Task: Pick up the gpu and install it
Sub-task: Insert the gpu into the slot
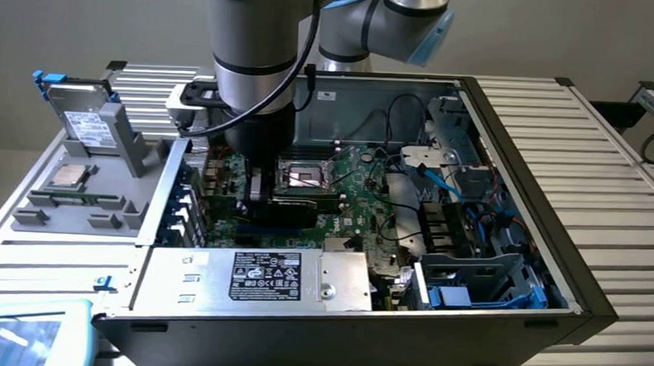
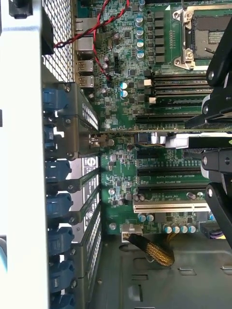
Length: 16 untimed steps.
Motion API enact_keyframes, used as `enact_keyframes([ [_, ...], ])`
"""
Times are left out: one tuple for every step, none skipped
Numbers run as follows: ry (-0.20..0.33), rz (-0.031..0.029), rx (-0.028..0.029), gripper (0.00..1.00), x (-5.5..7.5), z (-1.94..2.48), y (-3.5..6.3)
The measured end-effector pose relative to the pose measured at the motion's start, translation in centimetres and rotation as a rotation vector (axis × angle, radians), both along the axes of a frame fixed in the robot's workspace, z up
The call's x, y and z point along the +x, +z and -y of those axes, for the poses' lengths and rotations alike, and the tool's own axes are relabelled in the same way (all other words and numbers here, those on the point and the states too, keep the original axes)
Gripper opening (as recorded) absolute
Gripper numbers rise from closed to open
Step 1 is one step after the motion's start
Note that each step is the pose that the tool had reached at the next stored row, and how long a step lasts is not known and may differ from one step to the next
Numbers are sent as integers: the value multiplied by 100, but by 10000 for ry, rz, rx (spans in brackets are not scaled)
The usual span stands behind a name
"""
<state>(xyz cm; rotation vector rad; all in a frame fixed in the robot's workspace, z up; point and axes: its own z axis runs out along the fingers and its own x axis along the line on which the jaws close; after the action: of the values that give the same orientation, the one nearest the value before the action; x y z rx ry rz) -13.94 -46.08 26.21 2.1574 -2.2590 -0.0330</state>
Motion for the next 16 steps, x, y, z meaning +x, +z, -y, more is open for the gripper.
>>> enact_keyframes([
  [1,0,1,27,0,0,-3],
  [3,1,2,27,0,0,-7],
  [5,1,2,27,0,0,-9],
  [5,1,1,27,0,0,-9],
  [6,1,2,27,0,0,-9],
  [6,1,2,27,0,0,-9],
  [6,1,2,27,0,0,-9],
  [6,2,3,27,0,0,-13],
  [6,4,6,27,-2,-1,-21],
  [5,2,4,27,-3,0,-23],
  [5,1,2,27,-3,0,-22],
  [5,1,2,27,-3,0,-22],
  [7,-1,0,27,-4,0,-23],
  [7,0,1,27,-5,-2,-29],
  [7,0,1,27,-5,-2,-35],
  [6,1,1,27,-6,-2,-36],
])
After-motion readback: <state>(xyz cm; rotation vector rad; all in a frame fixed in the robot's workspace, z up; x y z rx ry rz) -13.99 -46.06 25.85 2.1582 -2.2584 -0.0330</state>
